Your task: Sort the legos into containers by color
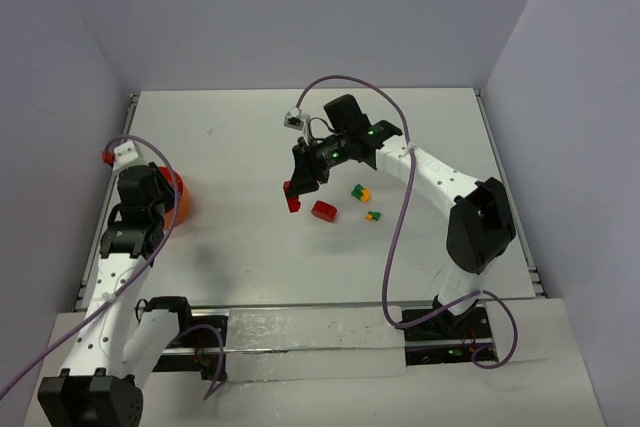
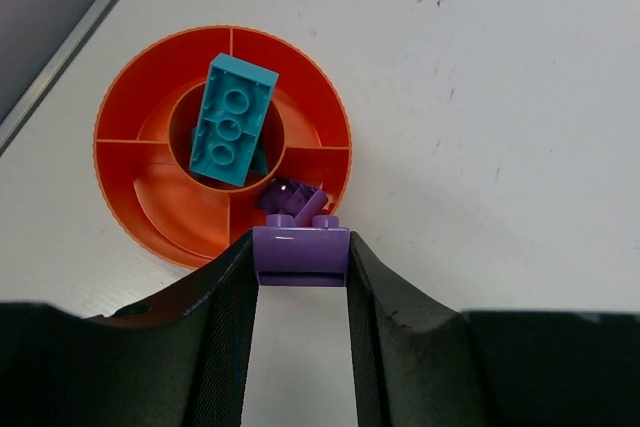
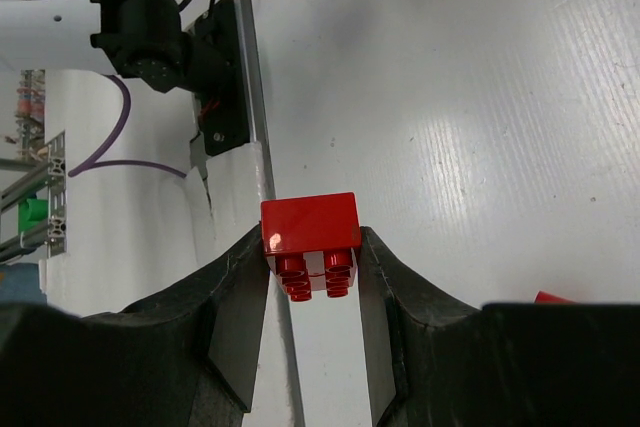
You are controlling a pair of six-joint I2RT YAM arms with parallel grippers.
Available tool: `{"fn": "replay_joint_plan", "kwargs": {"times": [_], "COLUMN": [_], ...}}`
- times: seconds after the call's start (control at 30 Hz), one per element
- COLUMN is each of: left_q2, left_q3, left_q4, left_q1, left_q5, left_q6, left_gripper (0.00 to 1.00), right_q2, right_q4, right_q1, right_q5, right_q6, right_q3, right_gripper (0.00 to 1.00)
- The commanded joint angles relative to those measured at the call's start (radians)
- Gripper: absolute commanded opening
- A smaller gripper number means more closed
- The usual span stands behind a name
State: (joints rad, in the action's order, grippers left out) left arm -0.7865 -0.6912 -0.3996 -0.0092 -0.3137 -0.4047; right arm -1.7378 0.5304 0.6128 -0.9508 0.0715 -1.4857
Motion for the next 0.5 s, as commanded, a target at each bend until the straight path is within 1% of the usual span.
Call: {"fn": "replay_joint_plan", "kwargs": {"times": [0.0, 0.3, 0.47], "left_q2": [-0.013, -0.083, -0.093], "left_q3": [0.007, -0.011, -0.003], "left_q4": [0.061, 0.08, 0.083], "left_q1": [-0.051, -0.067, -0.071], "left_q5": [-0.134, -0.261, -0.249], "left_q6": [-0.076, -0.083, -0.088], "left_gripper": [0.0, 0.0, 0.0], "right_q2": [-0.005, -0.009, -0.013], "right_q4": [-0.03, -0.026, -0.026], "right_q1": [0.002, 0.001, -0.002], "right_q5": [-0.002, -0.003, -0.009], "right_q6": [0.002, 0.005, 0.005], "right_q3": [-0.014, -0.018, -0.018], "right_gripper": [0.0, 0.0, 0.0]}}
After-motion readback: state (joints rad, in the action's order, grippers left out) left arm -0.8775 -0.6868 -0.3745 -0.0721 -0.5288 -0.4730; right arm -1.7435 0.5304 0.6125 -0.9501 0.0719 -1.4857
